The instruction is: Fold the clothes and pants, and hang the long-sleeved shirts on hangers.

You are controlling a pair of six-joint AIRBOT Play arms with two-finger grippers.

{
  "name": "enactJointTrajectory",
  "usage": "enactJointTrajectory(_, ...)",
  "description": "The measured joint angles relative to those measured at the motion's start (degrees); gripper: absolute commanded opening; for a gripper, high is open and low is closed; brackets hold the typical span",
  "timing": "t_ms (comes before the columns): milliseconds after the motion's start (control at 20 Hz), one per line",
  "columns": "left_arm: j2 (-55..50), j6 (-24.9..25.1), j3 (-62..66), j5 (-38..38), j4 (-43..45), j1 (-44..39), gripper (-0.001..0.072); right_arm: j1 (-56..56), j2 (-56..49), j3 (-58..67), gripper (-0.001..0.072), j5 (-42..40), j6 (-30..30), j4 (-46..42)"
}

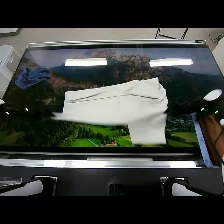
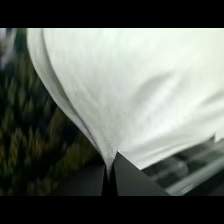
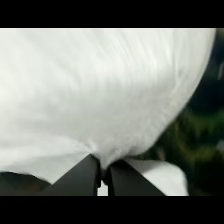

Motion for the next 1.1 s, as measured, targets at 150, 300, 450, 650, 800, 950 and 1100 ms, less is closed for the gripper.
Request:
enactJointTrajectory(150, 7.48, -2.16, 18.82, 3.87, -1.03, 0.00, 0.0019, 0.20, 5.84, 20.46, 0.0047, -0.48, -1.95, -0.79)
enactJointTrajectory(300, 14.34, -3.32, 38.45, 10.75, -0.35, 0.02, 0.0019, 0.20, 12.15, 39.45, 0.0047, -3.87, -4.15, -4.74)
enactJointTrajectory(450, 21.57, -4.35, 48.48, 15.91, 1.03, 0.11, 0.0019, 0.15, 20.20, 48.33, 0.0047, -4.57, -4.76, -9.51)
enactJointTrajectory(650, 29.99, -5.01, 52.19, 20.76, 2.12, 0.07, 0.0019, 0.15, 28.94, 52.04, 0.0047, -5.95, -4.33, -12.79)
enactJointTrajectory(800, 33.27, -6.16, 53.16, 23.58, 2.40, 0.04, 0.0019, 0.15, 32.63, 52.87, 0.0047, -10.32, -2.08, -14.05)
enactJointTrajectory(950, 33.99, -7.13, 53.37, 23.54, 3.37, 0.02, 0.0019, 0.15, 33.38, 53.20, 0.0047, -12.02, -0.42, -14.75)
enactJointTrajectory(1100, 31.91, -9.14, 50.82, 18.32, 5.14, 0.00, 0.0018, 0.15, 30.21, 53.29, 0.0046, -8.31, 2.10, -15.13)
